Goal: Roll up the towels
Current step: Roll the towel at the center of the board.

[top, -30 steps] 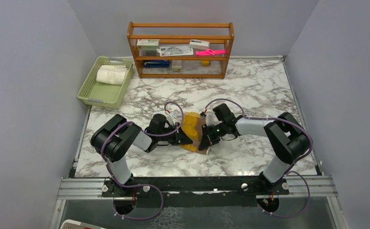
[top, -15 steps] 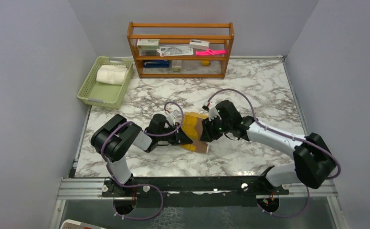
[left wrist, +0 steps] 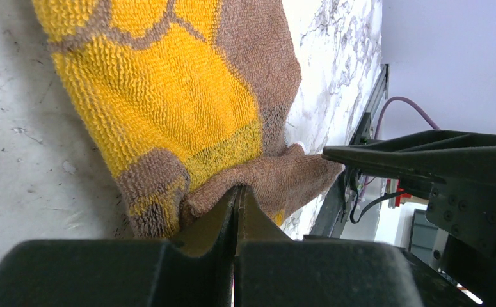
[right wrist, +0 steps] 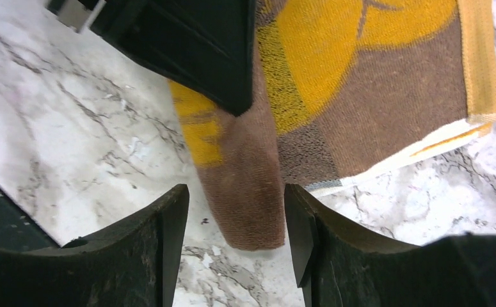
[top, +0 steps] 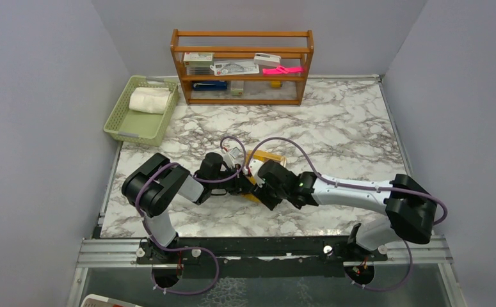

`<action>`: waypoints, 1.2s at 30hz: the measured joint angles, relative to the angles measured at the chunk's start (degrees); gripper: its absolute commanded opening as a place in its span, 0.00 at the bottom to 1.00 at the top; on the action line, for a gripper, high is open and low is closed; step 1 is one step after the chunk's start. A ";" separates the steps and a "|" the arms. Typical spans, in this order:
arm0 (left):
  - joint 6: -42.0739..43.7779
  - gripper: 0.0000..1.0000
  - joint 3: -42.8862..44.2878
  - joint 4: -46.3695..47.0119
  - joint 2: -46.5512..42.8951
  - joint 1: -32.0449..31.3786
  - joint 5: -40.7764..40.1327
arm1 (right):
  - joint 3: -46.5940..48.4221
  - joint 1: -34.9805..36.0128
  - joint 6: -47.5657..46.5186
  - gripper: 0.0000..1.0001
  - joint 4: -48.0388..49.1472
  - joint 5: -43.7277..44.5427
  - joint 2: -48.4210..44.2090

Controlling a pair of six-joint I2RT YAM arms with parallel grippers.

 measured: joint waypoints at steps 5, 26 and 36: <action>-0.02 0.00 0.00 0.00 0.04 0.00 0.02 | 0.24 1.31 -2.64 0.59 -1.49 3.65 0.87; -0.11 0.00 0.33 0.70 1.11 0.37 1.62 | 2.58 3.98 -9.57 0.59 -2.45 5.22 5.53; -0.20 0.00 0.39 0.90 1.40 0.44 2.01 | 4.76 6.71 -11.47 0.57 0.04 3.61 4.42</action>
